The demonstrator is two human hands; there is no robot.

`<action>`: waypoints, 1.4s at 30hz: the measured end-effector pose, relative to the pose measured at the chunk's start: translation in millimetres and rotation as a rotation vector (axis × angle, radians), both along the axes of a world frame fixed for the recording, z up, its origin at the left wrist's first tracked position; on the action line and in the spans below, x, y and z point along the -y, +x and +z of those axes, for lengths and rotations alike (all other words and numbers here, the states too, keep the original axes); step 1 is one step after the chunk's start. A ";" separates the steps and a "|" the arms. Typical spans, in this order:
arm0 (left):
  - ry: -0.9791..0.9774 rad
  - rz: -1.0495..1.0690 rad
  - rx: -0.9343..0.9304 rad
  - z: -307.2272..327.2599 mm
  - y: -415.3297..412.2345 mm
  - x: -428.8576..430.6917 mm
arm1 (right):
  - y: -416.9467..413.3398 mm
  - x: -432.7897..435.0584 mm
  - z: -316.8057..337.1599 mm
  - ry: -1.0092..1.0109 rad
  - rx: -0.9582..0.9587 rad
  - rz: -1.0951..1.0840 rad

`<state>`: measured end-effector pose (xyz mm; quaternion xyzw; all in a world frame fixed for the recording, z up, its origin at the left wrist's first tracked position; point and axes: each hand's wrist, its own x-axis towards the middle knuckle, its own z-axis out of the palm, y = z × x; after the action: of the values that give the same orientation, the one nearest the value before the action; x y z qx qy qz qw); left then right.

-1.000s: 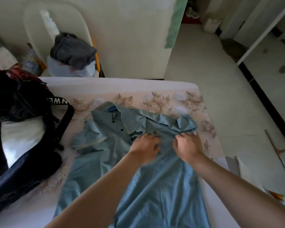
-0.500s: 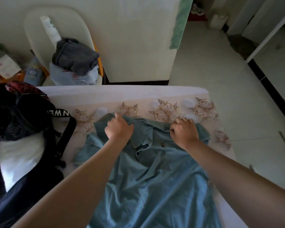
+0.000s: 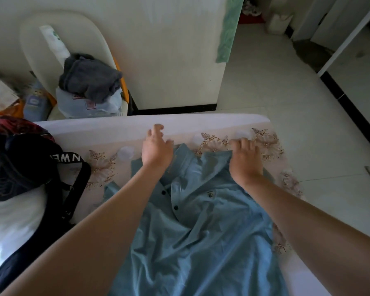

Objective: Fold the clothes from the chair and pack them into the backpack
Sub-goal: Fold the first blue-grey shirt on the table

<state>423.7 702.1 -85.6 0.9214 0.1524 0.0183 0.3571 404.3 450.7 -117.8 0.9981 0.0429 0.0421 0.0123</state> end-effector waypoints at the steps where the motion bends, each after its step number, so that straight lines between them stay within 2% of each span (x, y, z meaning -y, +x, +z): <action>1: 0.082 -0.039 -0.088 -6.6 -3.4 0.4 | -2.2 -2.7 -3.0 0.019 0.022 0.127; 3: 0.224 -0.109 -0.276 -18.0 -8.6 -0.1 | -6.2 -10.4 -10.6 0.039 0.064 0.364; 5: 0.378 -0.228 -0.399 -25.0 -10.2 -2.4 | -12.1 -19.5 -19.1 0.047 -0.010 0.507; 6: 0.395 -0.296 -0.423 -29.0 -9.3 -3.8 | -14.0 -21.7 -23.9 0.051 -0.081 0.518; 8: 0.275 -0.385 -0.405 -32.5 -6.7 -7.6 | -14.5 -18.5 -29.5 0.028 -0.204 0.405; 10: 0.165 -0.354 -0.263 -30.2 -8.1 -12.6 | -10.6 -10.9 -28.5 -0.057 -0.218 0.269; 12: 0.263 -0.244 -0.098 -24.7 -15.6 -19.7 | -5.2 -12.8 -19.6 -0.124 -0.183 0.183; 13: 0.328 -0.168 -0.094 -22.5 -21.5 -24.9 | -1.6 -18.3 -14.4 -0.117 -0.157 0.152; 15: 0.380 -0.029 -0.248 -20.1 -32.7 -38.0 | 8.5 -35.1 -5.9 -0.029 -0.127 0.128; 17: 0.412 0.016 -0.423 -22.5 -42.8 -48.3 | 17.2 -54.4 -3.7 0.112 -0.156 0.150; 20: 0.421 -0.019 -0.443 -24.3 -46.4 -58.5 | 23.4 -78.3 -6.7 0.128 -0.259 0.177; 23: 0.290 -0.084 -0.443 -17.6 -41.1 -65.1 | 29.7 -81.9 -14.1 0.224 -0.269 0.085; 26: 0.007 -0.041 -0.300 -10.7 -31.8 -66.6 | 37.3 -78.4 -11.1 0.360 -0.284 -0.075; 29: -0.435 0.138 -0.084 5.2 -23.0 -56.6 | 43.4 -74.2 2.7 0.501 -0.129 -0.218; 31: -0.554 0.103 -0.034 10.7 -19.8 -52.1 | 46.9 -69.1 11.5 0.616 -0.019 -0.293; 33: -0.445 -0.007 -0.081 13.0 -27.4 -54.0 | 44.1 -70.1 15.2 0.650 0.010 -0.283; 36: 0.058 -0.145 -0.125 4.6 -52.0 -71.6 | 21.5 -92.1 11.1 0.505 0.098 0.047; 38: 0.353 -0.186 -0.213 -5.2 -71.8 -85.5 | -1.0 -115.2 5.1 0.470 0.084 0.279; 40: 0.462 -0.173 -0.380 -14.4 -89.4 -100.1 | -25.2 -139.7 -2.0 0.423 -0.056 0.466; 42: 0.382 -0.178 -0.397 -21.9 -101.8 -115.2 | -47.8 -160.1 -11.2 0.285 -0.256 0.538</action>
<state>321.9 817.3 -107.5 0.9672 0.1318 -0.1654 0.1408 356.5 610.9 -129.0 0.9399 0.3000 -0.0762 -0.1444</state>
